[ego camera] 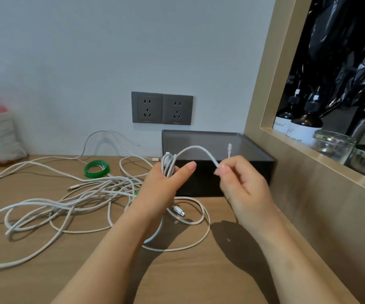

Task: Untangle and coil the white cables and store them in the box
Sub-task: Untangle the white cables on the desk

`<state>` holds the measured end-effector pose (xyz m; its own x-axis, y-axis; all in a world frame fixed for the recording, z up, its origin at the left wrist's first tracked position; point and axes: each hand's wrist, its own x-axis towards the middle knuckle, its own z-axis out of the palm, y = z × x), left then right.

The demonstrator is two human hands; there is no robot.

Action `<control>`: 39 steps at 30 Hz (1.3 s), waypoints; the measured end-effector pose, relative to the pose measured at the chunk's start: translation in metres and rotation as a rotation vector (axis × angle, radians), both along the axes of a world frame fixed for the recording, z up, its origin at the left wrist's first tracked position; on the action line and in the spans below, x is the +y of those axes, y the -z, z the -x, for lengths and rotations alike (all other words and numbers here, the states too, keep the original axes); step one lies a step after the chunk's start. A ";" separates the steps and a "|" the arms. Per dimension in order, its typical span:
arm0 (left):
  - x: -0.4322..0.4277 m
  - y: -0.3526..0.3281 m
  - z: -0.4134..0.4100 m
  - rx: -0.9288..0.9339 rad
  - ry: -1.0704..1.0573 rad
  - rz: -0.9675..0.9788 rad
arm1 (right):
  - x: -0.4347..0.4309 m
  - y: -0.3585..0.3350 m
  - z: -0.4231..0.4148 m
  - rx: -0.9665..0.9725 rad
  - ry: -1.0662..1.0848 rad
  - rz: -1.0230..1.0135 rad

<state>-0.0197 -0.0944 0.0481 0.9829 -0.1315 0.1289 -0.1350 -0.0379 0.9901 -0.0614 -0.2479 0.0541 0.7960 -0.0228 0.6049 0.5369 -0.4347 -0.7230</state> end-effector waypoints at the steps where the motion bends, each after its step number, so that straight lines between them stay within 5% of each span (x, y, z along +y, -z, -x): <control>1: 0.001 -0.002 0.001 -0.003 0.010 0.023 | 0.004 0.001 0.000 -0.003 -0.033 0.051; 11: -0.002 -0.008 0.005 0.173 0.014 0.247 | 0.018 0.017 -0.003 0.004 -0.043 0.507; 21: -0.006 -0.006 0.000 0.243 -0.080 0.563 | 0.027 0.020 -0.002 -0.104 -0.088 0.491; 33: 0.005 -0.012 -0.005 0.224 -0.177 0.888 | 0.026 0.009 0.008 0.152 -0.229 0.314; 39: 0.025 -0.019 -0.011 0.303 -0.143 1.109 | 0.007 -0.004 0.009 0.578 -0.183 0.360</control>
<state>-0.0087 -0.0696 0.0673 0.9900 0.0216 -0.1394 0.0485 0.8757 0.4805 -0.0699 -0.2408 0.0581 0.9640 0.2643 0.0285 0.1974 -0.6401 -0.7425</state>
